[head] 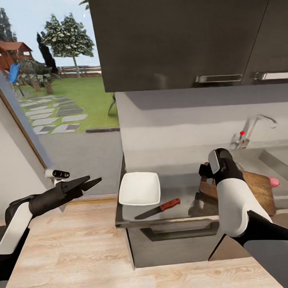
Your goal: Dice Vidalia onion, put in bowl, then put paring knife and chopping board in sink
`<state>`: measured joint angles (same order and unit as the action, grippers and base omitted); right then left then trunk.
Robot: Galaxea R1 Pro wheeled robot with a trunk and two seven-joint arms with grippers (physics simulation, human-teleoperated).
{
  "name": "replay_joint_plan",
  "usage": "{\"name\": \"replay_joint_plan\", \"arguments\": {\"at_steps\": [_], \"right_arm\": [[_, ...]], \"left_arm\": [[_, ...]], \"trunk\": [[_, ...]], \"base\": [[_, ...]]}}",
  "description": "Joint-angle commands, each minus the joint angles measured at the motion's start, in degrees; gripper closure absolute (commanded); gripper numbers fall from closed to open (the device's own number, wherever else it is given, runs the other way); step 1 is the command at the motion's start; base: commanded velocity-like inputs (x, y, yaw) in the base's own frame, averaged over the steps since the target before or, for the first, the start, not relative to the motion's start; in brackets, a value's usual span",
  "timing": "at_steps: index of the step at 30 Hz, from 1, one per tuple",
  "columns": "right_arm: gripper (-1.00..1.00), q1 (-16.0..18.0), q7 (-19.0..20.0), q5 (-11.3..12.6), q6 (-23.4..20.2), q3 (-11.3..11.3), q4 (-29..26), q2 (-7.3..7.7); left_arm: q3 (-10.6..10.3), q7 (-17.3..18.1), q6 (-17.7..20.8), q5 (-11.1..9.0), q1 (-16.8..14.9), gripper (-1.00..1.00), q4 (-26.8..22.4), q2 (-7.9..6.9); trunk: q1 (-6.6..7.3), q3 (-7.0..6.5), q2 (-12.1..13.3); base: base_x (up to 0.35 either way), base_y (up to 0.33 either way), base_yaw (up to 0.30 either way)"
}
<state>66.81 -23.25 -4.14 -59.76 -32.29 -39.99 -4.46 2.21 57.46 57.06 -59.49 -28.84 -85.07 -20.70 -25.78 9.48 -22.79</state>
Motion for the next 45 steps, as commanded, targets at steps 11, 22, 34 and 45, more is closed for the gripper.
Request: {"name": "replay_joint_plan", "arguments": {"at_steps": [11,22,34,45], "right_arm": [[1.0,0.1,0.1,-0.5,-0.2,-0.2,-0.1,-0.89],[1.0,0.1,0.1,-0.5,-0.2,-0.2,-0.1,-0.9],[1.0,0.1,0.1,0.0,-0.2,-0.3,0.5,-0.82],[1.0,0.1,0.0,0.3,-0.2,-0.4,0.6,-0.88]], "left_arm": [[0.0,0.1,0.3,0.1,-0.1,-1.0,0.2,-0.23],[0.0,0.0,1.1,0.1,-0.1,-1.0,0.4,-0.38],[0.0,0.0,1.1,0.0,-0.1,-1.0,0.4,-0.32],[0.0,0.0,1.1,0.0,-0.1,-1.0,0.4,-0.21]], "trunk": [[0.0,0.13,-0.1],[0.0,0.05,-0.1],[0.0,0.04,-0.1],[0.0,0.03,-0.1]], "base": [[-0.306,-0.199,0.287],[-0.305,-0.2,0.28],[-0.328,-0.119,0.032],[-0.342,0.023,0.0]]}}
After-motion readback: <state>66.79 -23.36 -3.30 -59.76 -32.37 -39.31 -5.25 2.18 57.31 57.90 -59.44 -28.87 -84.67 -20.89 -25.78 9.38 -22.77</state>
